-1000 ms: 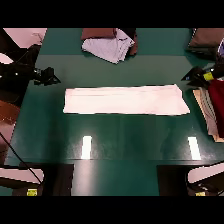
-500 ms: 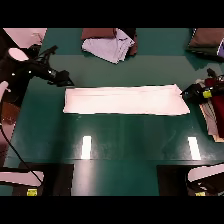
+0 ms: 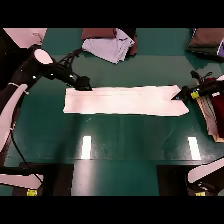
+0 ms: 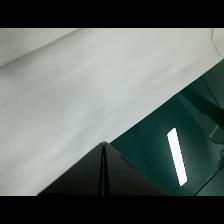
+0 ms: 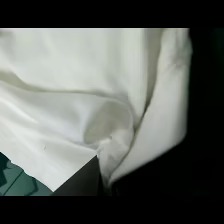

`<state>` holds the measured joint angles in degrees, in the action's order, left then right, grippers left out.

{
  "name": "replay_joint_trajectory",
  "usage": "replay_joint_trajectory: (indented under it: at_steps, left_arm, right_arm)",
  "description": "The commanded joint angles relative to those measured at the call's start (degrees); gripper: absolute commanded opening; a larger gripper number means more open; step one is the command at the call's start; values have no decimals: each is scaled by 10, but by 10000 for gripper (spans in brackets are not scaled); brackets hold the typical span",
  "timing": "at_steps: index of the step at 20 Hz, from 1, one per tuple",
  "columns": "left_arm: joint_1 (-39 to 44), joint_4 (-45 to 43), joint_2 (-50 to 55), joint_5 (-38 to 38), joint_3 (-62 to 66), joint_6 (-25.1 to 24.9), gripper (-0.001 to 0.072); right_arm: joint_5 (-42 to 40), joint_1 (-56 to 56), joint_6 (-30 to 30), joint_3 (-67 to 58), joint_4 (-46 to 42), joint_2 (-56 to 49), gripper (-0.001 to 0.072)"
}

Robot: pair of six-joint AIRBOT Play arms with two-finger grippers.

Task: Fold the shirts.

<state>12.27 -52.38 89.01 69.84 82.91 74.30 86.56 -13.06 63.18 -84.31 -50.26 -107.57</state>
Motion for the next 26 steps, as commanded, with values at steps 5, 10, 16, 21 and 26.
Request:
replay_joint_trajectory:
  at_steps: [5, 10, 16, 21, 26]
  left_arm:
    - [93, 1, 110, -83, 71, 33, 24]
    - [146, 1, 235, -80, 208, 49, 25]
    - [160, -2, 291, -87, 252, 63, 25]
    - [160, -17, 295, -95, 252, 63, 25]
    - [150, -23, 287, -66, 252, 63, 24]
  right_arm:
    - [50, 24, 44, -26, 8, 88, 18]
    - [94, 100, 145, -151, 13, 137, 17]
    - [99, 229, 207, -327, 13, 137, 17]
    - [64, 301, 212, -348, 55, 137, 17]
    - [-4, 338, 139, -309, 111, 134, 17]
